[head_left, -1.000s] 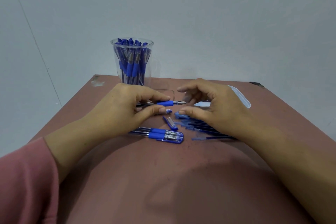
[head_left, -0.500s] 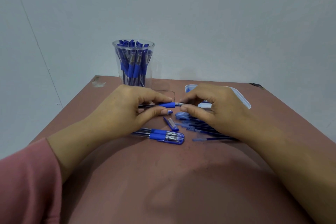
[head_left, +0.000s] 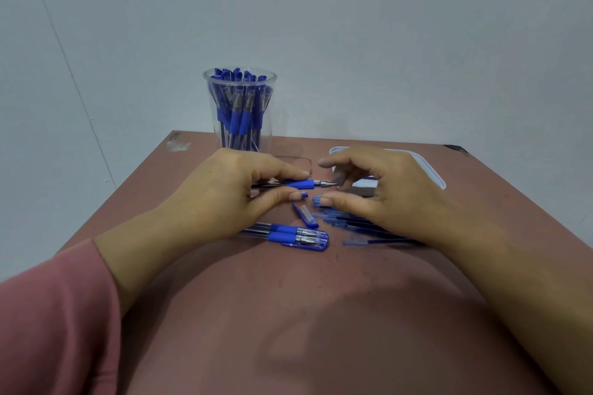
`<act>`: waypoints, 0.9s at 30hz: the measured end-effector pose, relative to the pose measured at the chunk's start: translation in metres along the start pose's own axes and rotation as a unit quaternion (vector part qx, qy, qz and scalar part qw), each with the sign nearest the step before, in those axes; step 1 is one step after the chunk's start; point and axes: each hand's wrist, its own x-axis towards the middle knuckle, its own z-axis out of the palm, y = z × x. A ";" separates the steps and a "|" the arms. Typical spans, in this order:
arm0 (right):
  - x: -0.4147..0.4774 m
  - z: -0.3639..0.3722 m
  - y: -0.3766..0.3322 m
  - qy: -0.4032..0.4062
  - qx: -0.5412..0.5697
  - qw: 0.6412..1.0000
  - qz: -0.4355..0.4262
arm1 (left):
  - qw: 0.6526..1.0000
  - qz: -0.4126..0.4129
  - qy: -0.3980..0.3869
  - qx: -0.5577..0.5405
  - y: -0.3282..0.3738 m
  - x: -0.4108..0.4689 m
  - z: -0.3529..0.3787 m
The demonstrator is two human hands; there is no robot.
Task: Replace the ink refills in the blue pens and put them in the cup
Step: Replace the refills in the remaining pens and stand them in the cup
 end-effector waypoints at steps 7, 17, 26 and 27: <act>0.001 0.002 0.000 -0.004 -0.011 1.000 -0.002 | 1.000 0.002 0.000 -0.003 0.001 0.000 0.000; 0.001 0.004 0.001 -0.007 -0.019 1.000 -0.002 | 1.000 0.009 0.003 -0.007 0.001 0.001 0.000; 0.002 0.006 -0.003 0.017 -0.011 1.000 -0.024 | 0.999 0.024 0.024 0.005 0.000 0.000 0.002; 0.002 0.007 -0.004 0.011 0.000 1.000 -0.010 | 0.999 0.024 0.026 0.007 0.000 0.000 0.001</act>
